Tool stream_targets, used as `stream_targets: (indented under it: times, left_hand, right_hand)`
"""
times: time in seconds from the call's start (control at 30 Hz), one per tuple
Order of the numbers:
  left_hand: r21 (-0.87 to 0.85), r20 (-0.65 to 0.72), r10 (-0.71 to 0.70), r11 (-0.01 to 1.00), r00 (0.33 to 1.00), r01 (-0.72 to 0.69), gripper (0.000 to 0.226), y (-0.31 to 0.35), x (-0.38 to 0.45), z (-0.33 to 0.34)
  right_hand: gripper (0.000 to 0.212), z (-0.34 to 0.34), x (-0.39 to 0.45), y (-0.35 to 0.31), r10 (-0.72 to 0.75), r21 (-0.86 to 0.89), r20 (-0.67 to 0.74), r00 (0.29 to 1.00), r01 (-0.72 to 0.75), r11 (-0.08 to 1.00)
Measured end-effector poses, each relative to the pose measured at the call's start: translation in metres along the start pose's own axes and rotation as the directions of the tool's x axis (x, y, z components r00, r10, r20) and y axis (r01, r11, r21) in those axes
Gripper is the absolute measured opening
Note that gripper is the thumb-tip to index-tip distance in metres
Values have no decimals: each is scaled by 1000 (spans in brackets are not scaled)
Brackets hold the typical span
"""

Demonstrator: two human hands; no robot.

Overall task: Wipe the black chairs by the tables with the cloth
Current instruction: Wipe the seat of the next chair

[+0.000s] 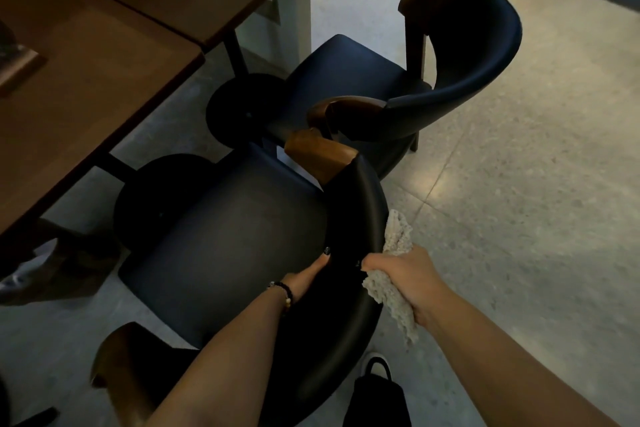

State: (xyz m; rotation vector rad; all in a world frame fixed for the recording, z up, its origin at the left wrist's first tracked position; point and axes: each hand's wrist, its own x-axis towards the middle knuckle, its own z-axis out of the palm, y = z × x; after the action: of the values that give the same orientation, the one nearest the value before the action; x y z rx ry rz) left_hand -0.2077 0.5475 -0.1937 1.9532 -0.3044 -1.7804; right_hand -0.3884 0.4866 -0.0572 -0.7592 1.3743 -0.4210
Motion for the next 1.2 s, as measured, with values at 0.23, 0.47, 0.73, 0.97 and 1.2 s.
stream_targets:
  times: [0.23, 0.47, 0.73, 0.97, 1.2]
  left_hand:
    - [64, -88, -6, 998, 996, 12, 138, -15, 24, -34]
    - [17, -45, -16, 1000, 999, 17, 117, -2, 12, -43]
    - [451, -31, 232, 871, 972, -193, 50, -1, -77, -31]
    - [650, -365, 541, 730, 758, -208, 22, -31, -154, -16]
    - [758, -462, 774, 598, 433, -260, 40, -30, -164, -8]
  right_hand:
    - [37, 25, 8, 15, 28, 6, 29, 999, -29, 1000]
    - [28, 37, 17, 4, 15, -12, 24, 1000, -14, 1000]
    - [59, 32, 6, -22, -408, -315, -155, 900, 346, 884]
    - [69, 41, 59, -80, -558, -700, 452, 696, 665, 263]
    - [42, 47, 61, -65, -446, -762, 595, 669, 645, -48]
